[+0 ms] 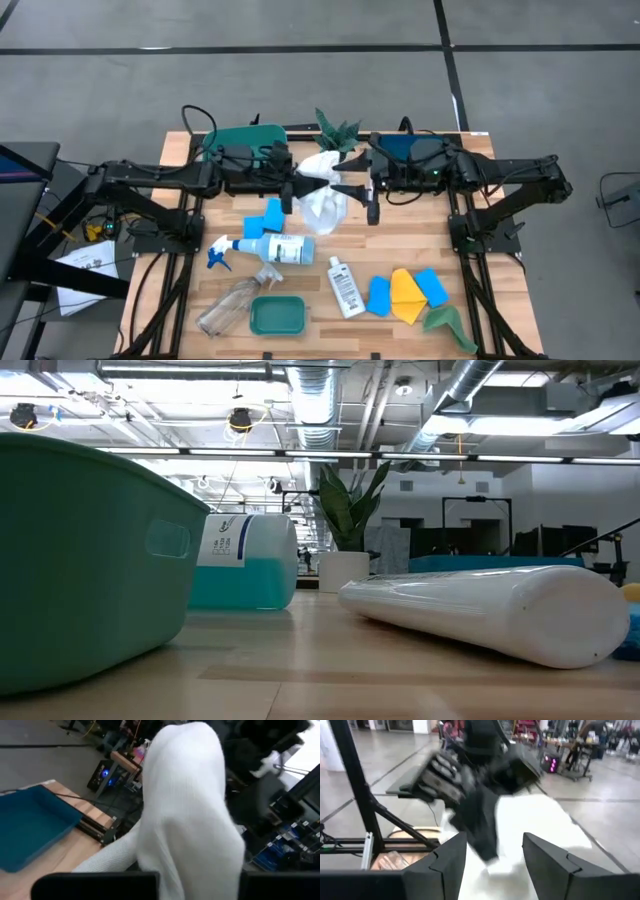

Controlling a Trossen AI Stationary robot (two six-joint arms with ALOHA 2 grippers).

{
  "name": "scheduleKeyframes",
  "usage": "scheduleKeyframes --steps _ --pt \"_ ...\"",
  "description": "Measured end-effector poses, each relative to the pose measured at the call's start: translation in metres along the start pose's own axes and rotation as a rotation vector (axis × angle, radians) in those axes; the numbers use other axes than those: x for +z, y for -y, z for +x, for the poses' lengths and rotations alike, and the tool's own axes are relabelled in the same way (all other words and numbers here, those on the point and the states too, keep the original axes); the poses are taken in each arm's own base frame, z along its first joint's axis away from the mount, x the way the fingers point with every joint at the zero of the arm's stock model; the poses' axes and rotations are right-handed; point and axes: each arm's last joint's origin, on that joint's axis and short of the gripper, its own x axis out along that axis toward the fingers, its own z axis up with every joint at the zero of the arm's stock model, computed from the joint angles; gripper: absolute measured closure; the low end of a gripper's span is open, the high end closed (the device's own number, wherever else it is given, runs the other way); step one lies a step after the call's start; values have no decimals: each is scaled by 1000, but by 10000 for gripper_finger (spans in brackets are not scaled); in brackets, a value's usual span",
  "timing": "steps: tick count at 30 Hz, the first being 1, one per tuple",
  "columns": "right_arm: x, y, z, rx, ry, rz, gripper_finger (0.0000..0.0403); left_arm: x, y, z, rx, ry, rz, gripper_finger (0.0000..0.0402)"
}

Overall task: Pick & Place Kitchen Items
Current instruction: Put the white microfiber cloth into the top green bin

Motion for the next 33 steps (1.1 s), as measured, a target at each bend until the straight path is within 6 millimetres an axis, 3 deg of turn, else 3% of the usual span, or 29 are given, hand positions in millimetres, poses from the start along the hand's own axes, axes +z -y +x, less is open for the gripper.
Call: scheduleKeyframes --steps 10,23,28,33 --pt "-3 2 0 -6 -29 -1 218 18 6 -25 72 106 115 384" --pt "-13 3 -6 -19 -153 170 218 21 -15 -91 593 22 196 383" --pt "-18 8 -31 -41 -268 246 218 22 -36 -102 810 19 168 383" --pt "-28 14 -63 -99 -415 329 218 28 -68 -94 945 -61 218 384"
